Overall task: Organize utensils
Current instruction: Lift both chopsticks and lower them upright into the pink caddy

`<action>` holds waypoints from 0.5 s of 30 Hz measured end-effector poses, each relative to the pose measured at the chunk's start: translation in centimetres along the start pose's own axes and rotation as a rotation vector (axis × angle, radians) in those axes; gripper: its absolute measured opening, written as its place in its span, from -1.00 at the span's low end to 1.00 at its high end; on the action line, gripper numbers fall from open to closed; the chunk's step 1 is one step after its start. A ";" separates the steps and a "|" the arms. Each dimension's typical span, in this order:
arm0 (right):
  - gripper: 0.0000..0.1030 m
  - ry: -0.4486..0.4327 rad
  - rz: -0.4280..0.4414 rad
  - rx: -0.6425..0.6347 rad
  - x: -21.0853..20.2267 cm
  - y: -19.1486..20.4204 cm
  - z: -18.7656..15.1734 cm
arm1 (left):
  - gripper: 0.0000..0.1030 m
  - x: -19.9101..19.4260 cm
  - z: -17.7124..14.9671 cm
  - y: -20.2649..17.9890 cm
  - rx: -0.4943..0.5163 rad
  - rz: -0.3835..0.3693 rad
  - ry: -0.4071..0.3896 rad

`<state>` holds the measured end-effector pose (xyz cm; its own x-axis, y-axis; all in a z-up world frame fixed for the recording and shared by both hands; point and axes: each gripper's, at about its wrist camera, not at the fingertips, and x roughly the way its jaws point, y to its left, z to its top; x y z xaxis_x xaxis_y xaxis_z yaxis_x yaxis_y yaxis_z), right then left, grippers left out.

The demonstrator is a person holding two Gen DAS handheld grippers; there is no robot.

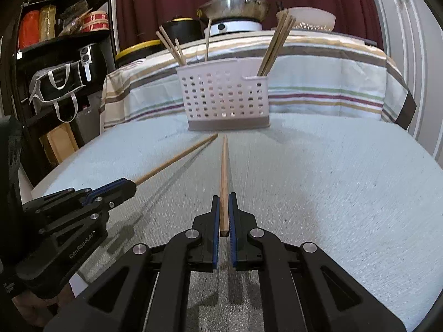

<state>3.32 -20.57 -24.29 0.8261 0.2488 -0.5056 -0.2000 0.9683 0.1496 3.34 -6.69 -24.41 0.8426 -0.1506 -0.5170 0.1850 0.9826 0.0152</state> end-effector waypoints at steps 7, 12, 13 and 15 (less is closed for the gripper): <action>-0.87 -0.061 -0.007 -0.023 -1.6 0.2 1.8 | -0.89 -2.0 2.1 1.1 -0.004 0.025 -0.074; -0.87 -0.104 0.001 -0.035 -2.7 0.4 3.2 | -0.89 -3.5 3.9 2.0 -0.013 0.034 -0.116; -0.87 -0.114 0.005 -0.035 -3.0 0.4 3.6 | -0.89 -3.8 4.3 2.2 -0.015 0.033 -0.124; -0.87 -0.133 0.007 -0.036 -3.6 0.5 4.3 | -0.89 -4.4 5.1 2.5 -0.019 0.030 -0.138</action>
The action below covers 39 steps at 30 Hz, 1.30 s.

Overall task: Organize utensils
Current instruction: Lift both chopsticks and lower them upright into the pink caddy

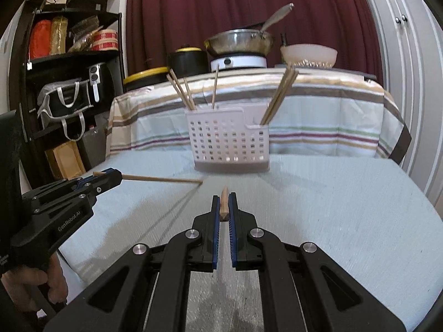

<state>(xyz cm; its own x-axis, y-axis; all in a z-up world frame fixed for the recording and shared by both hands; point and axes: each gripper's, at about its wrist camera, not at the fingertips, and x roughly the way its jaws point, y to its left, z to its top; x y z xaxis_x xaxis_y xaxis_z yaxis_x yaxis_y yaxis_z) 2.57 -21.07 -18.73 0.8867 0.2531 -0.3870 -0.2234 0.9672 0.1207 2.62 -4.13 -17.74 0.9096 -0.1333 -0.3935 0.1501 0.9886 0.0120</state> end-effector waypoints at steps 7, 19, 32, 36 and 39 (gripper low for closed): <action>-0.87 -0.063 -0.006 -0.004 -1.3 -0.3 2.8 | -0.89 -1.4 2.9 1.0 -0.019 -0.015 -0.032; -0.87 -0.096 -0.008 -0.022 0.1 -0.7 6.7 | -0.89 -0.3 6.8 3.0 -0.044 -0.009 -0.036; -0.87 -0.117 -0.004 -0.037 3.0 -0.6 9.4 | -0.87 3.0 8.9 4.9 -0.083 0.016 -0.042; -0.87 -0.118 0.001 -0.043 3.4 -0.4 9.8 | -0.87 3.4 9.3 5.1 -0.083 0.012 -0.042; -0.87 -0.117 0.001 -0.045 3.5 -0.3 10.0 | -0.87 3.5 9.4 5.2 -0.079 0.012 -0.043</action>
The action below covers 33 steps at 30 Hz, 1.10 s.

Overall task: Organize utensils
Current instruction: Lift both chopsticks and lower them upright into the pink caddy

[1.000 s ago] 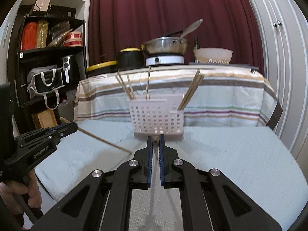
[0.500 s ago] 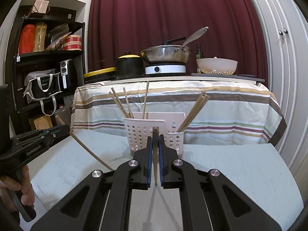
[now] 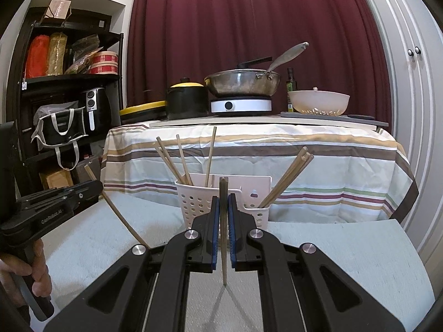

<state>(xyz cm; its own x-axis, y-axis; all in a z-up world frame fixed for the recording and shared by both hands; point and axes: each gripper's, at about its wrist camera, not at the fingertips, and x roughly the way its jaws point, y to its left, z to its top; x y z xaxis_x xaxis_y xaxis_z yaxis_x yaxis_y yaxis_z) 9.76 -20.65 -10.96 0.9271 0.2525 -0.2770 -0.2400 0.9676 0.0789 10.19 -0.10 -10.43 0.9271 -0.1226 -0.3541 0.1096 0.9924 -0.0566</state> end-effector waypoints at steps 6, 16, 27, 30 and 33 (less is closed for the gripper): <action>-0.87 0.003 0.000 0.000 0.1 -0.1 0.0 | -0.87 0.1 0.1 0.0 -0.001 -0.001 0.001; -0.87 -0.012 0.003 0.005 -0.4 -0.1 0.5 | -0.88 -0.3 0.7 -0.4 0.003 -0.014 -0.013; -0.87 -0.087 0.037 0.037 -1.7 -1.3 4.1 | -0.89 -1.5 5.4 -1.4 0.037 -0.093 -0.097; -0.87 -0.111 0.042 0.043 -1.7 -1.7 5.4 | -0.89 -1.3 7.2 -1.8 0.042 -0.121 -0.119; -0.87 -0.139 0.033 0.038 -1.6 -2.1 6.7 | -0.89 -1.0 8.7 -2.2 0.051 -0.137 -0.139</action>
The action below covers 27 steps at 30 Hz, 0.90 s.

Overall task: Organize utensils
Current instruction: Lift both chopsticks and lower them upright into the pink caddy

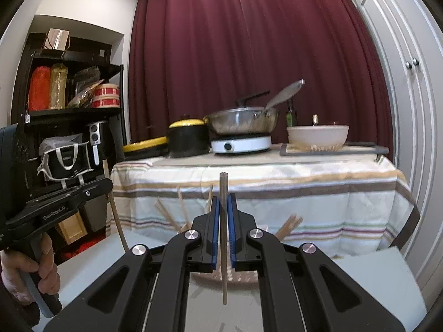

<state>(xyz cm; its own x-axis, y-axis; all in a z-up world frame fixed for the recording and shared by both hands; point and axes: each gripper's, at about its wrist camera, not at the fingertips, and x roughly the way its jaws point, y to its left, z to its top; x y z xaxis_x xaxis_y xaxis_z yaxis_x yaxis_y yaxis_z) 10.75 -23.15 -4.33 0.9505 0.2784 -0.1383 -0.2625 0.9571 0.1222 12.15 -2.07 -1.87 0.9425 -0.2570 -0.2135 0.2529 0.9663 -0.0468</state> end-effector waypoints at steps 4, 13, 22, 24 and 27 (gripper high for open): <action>-0.87 -0.039 -0.002 0.001 0.5 -0.6 1.7 | -0.89 0.8 2.0 -0.1 0.009 -0.008 -0.034; -0.87 -0.130 -0.006 -0.017 3.1 -1.6 5.7 | -0.89 3.8 7.8 -0.7 0.036 0.007 -0.164; -0.87 -0.130 -0.021 -0.003 7.3 -2.8 6.3 | -0.89 9.2 8.6 0.0 0.019 0.044 -0.180; -0.87 -0.119 -0.022 0.003 8.2 -3.0 5.9 | -0.89 10.4 8.4 0.1 0.013 0.047 -0.171; -0.87 -0.100 -0.027 0.003 9.8 -3.3 5.2 | -0.89 12.1 7.6 0.3 0.008 0.053 -0.149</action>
<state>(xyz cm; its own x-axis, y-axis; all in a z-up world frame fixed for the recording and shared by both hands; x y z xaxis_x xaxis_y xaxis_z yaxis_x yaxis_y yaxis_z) 21.76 -24.02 -1.02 0.9690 0.2432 -0.0433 -0.2364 0.9638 0.1231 25.24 -4.98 2.96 0.9763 -0.2053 -0.0683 0.2036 0.9786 -0.0312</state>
